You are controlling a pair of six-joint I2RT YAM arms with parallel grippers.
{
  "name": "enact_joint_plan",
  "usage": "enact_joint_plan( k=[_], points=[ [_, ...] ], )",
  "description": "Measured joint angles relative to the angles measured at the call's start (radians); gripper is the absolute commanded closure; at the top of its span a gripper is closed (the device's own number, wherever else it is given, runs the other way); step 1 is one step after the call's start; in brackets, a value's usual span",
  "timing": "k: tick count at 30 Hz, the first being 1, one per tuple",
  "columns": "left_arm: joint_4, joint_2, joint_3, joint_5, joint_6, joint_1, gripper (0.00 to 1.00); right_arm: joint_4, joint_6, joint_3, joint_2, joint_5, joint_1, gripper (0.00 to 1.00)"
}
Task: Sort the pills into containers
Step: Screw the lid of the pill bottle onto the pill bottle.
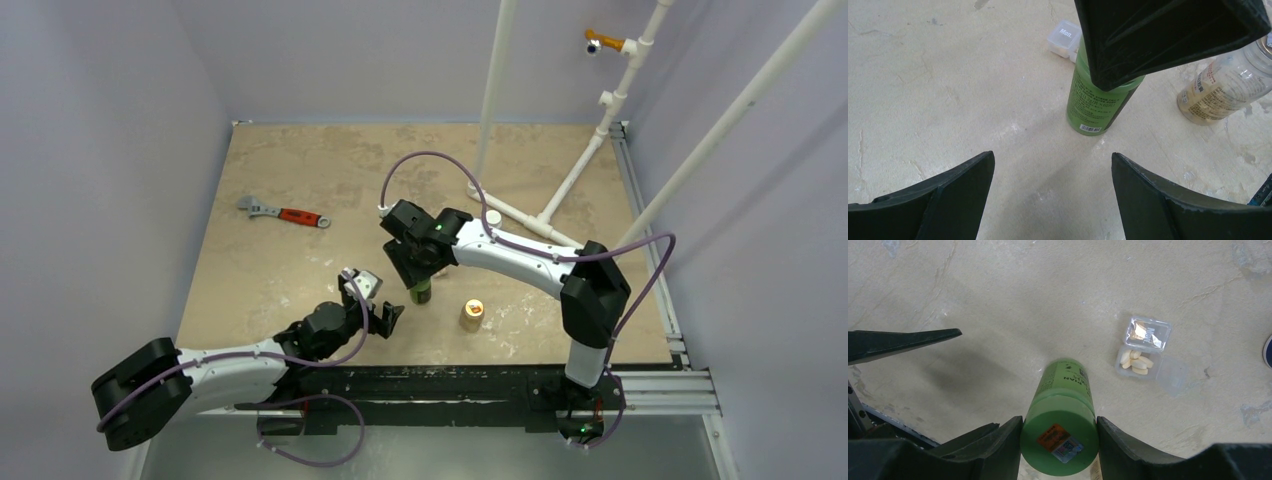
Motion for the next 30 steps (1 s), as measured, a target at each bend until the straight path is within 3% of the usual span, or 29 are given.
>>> enact_joint_plan(
  k=[8, 14, 21, 30],
  points=[
    [-0.006, -0.008, 0.006, 0.003, 0.000, 0.001, 0.13, 0.026, 0.009, -0.006, -0.002, -0.011, 0.000, 0.48],
    [-0.014, -0.012, 0.009, 0.007, 0.000, 0.006, 0.13, 0.021, 0.016, -0.021, -0.003, -0.010, 0.000, 0.33],
    [-0.015, -0.012, 0.010, 0.012, 0.000, 0.007, 0.13, 0.009, 0.016, -0.024, -0.002, -0.011, 0.000, 0.34],
    [-0.029, -0.020, 0.011, 0.014, 0.000, 0.007, 0.13, 0.021, 0.018, -0.040, 0.007, -0.019, 0.000, 0.42]
  ],
)
